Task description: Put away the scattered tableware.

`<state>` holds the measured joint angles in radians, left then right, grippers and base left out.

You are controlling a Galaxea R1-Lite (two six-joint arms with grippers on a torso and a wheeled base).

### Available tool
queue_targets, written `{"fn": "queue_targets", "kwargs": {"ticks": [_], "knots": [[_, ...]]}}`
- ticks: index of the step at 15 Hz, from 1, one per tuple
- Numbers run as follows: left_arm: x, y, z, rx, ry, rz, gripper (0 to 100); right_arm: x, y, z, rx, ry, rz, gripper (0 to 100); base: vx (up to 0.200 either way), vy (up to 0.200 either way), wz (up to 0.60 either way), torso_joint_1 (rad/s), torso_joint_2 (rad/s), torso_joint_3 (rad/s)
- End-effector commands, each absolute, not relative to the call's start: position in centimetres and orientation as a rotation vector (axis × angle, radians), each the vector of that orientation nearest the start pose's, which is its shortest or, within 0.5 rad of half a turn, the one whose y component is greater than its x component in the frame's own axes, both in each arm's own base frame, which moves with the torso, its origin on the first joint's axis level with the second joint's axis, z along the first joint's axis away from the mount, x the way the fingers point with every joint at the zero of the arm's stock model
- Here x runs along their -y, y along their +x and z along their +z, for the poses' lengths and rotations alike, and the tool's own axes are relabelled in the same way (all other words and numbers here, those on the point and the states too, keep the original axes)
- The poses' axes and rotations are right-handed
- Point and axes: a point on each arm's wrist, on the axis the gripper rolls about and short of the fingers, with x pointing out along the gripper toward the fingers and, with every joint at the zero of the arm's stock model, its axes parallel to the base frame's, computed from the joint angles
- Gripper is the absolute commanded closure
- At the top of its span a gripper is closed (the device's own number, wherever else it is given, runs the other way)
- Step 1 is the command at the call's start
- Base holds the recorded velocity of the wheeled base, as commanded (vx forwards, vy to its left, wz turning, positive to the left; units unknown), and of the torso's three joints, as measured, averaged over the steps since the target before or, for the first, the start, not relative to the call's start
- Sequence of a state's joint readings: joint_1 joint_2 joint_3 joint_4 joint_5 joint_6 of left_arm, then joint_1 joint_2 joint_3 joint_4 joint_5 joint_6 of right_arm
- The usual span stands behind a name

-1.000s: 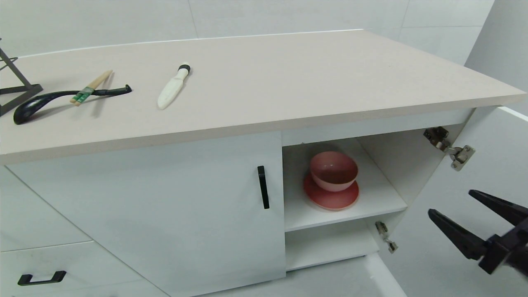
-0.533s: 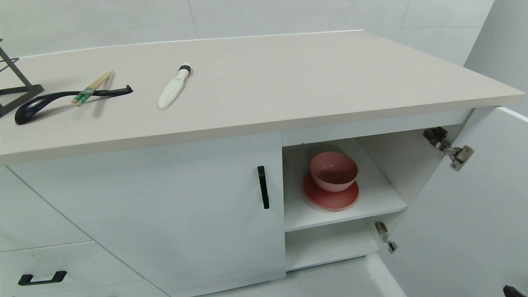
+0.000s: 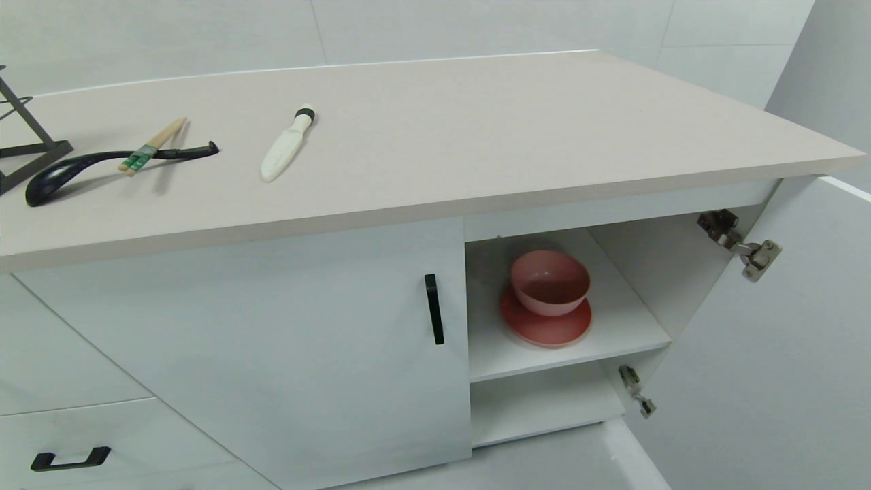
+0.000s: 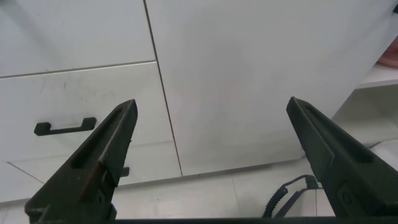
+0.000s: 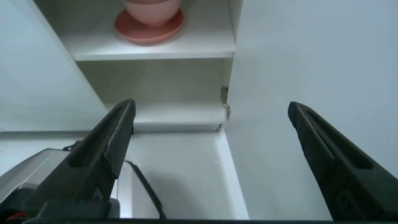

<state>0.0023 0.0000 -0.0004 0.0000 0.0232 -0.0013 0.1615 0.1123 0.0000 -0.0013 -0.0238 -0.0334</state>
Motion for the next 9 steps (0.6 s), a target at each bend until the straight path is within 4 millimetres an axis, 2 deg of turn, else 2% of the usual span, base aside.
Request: {"fn": "queue_targets", "kwargs": {"ticks": [1, 4, 9], "knots": [[-0.04, -2.28, 7.55, 0.0, -0.002, 0.026, 0, 0.3, -1.48, 7.71, -0.101, -0.046, 0.138, 0, 0.0, 0.0, 0.0, 0.0, 0.0, 0.0], [-0.04, -2.29, 7.57, 0.0, -0.002, 0.025, 0, 0.27, -1.48, 7.71, -0.101, -0.052, 0.131, 0, 0.0, 0.0, 0.0, 0.0, 0.0, 0.0], [-0.05, -2.29, 7.59, 0.002, -0.026, 0.028, 0, 0.25, -1.49, 7.71, -0.102, -0.05, 0.114, 0, -0.2, 0.0, 0.0, 0.003, 0.01, 0.004]]}}
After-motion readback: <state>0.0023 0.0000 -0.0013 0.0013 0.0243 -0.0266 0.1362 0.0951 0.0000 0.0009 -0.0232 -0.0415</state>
